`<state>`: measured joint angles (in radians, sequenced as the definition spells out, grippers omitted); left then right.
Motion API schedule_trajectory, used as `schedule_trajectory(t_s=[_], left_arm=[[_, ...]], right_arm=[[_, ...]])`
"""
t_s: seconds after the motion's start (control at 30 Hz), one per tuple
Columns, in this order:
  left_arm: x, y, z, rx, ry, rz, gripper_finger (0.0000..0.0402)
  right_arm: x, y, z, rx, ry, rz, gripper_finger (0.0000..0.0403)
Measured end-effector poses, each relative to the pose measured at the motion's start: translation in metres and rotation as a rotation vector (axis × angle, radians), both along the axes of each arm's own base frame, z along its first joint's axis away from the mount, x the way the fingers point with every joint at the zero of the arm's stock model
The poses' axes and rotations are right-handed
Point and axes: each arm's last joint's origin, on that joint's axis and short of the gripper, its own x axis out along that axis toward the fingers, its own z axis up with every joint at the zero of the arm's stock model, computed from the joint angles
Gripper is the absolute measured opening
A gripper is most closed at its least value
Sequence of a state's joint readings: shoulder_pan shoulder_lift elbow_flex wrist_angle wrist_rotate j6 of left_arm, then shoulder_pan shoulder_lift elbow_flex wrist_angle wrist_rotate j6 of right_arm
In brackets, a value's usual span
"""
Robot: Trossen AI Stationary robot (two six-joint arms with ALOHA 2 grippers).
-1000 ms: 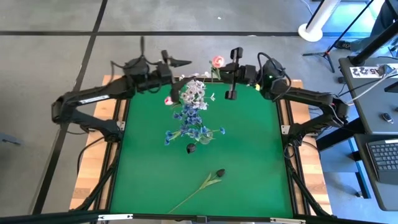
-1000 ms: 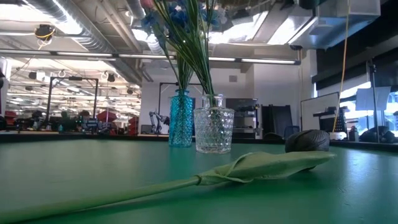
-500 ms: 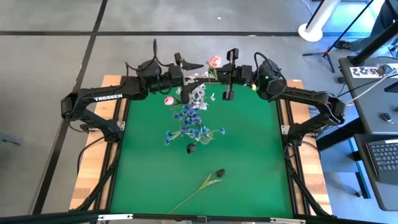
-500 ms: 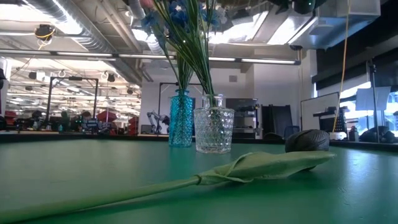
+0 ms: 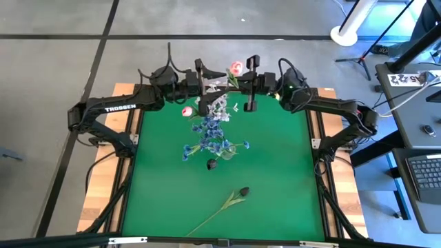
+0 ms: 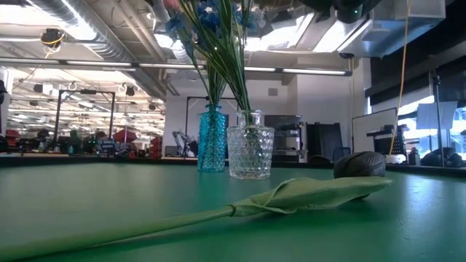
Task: Sort flowers into vase by color
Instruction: Put the pink flowers into the blue transparent vase
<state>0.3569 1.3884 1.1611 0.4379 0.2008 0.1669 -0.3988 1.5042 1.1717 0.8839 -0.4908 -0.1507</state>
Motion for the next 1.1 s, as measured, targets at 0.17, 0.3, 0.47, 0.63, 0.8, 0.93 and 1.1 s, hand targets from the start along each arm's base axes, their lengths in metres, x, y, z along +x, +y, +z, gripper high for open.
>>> schedule_trajectory(t_s=[0.17, 0.3, 0.47, 0.63, 0.8, 0.93, 1.1], left_arm=[[-0.0001, 0.0010, -0.0010, -0.004, 0.011, 0.003, 0.0262], [0.0001, 0.0014, -0.0026, -0.011, 0.025, 0.012, 0.0250], [-0.0001, 0.0026, -0.0028, -0.020, 0.024, 0.056, 0.0216], [-0.0001, 0.0028, -0.0028, -0.022, 0.024, 0.062, 0.0164], [0.0001, 0.0029, -0.0041, -0.027, 0.037, 0.062, 0.0105], [0.0002, 0.0028, -0.0047, -0.029, 0.042, 0.059, 0.0046], [0.0001, 0.0029, -0.0053, -0.035, 0.048, 0.065, 0.0006]], right_arm=[[0.0051, -0.0022, -0.0053, 0.027, -0.003, 0.016, 0.0000], [0.0058, -0.0025, -0.0061, 0.028, -0.002, 0.017, 0.0000], [0.0057, -0.0024, -0.0058, 0.030, -0.005, 0.019, 0.0000], [0.0057, -0.0024, -0.0058, 0.031, -0.005, 0.019, 0.0000], [0.0061, -0.0014, -0.0059, 0.032, -0.004, 0.022, 0.0000], [0.0084, 0.0018, -0.0069, 0.036, -0.004, 0.027, 0.0000], [0.0103, 0.0040, -0.0077, 0.056, 0.000, 0.004, 0.0012]])
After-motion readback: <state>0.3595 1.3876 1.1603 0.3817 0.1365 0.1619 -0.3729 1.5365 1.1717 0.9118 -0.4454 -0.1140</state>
